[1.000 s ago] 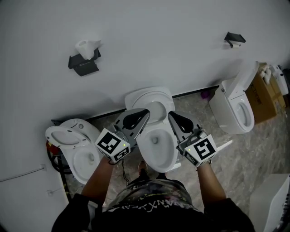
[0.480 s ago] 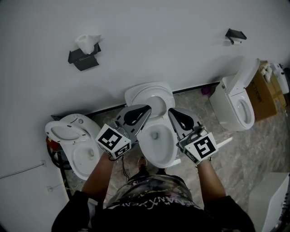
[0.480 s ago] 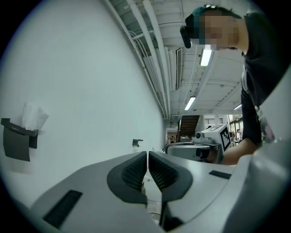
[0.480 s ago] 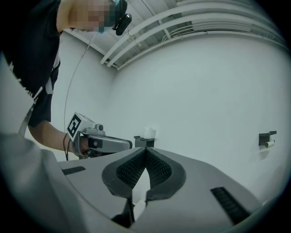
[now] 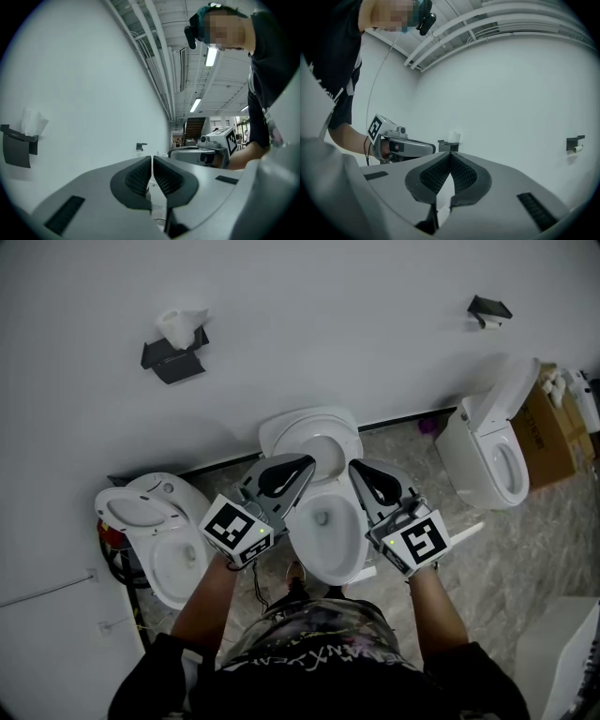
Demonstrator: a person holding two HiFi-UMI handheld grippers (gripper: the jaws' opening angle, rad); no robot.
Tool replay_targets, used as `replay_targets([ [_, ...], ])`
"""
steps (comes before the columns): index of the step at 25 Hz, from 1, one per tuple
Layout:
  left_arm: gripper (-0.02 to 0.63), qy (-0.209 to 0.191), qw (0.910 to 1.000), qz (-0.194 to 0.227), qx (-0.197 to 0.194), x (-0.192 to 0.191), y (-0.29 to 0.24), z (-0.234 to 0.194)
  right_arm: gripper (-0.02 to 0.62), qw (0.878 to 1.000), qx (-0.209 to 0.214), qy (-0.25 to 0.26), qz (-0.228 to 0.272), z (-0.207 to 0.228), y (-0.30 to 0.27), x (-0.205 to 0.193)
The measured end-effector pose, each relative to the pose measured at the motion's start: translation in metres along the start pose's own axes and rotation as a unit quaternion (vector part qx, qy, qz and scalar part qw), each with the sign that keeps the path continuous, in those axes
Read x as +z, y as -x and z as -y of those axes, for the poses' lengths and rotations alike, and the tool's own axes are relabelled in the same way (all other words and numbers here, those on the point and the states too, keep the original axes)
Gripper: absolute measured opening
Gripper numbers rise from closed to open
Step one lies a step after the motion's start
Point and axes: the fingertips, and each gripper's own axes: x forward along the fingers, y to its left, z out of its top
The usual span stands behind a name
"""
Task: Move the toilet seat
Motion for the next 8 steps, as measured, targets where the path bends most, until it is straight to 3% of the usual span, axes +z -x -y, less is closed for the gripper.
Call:
replay_targets([
  [8,0.032,-0.007,1.0,-0.003,0.003,0.0037,-0.0024,0.0031,0.0,1.0,-0.003,0.002,0.001,0.0036,0.0022,0.0019],
])
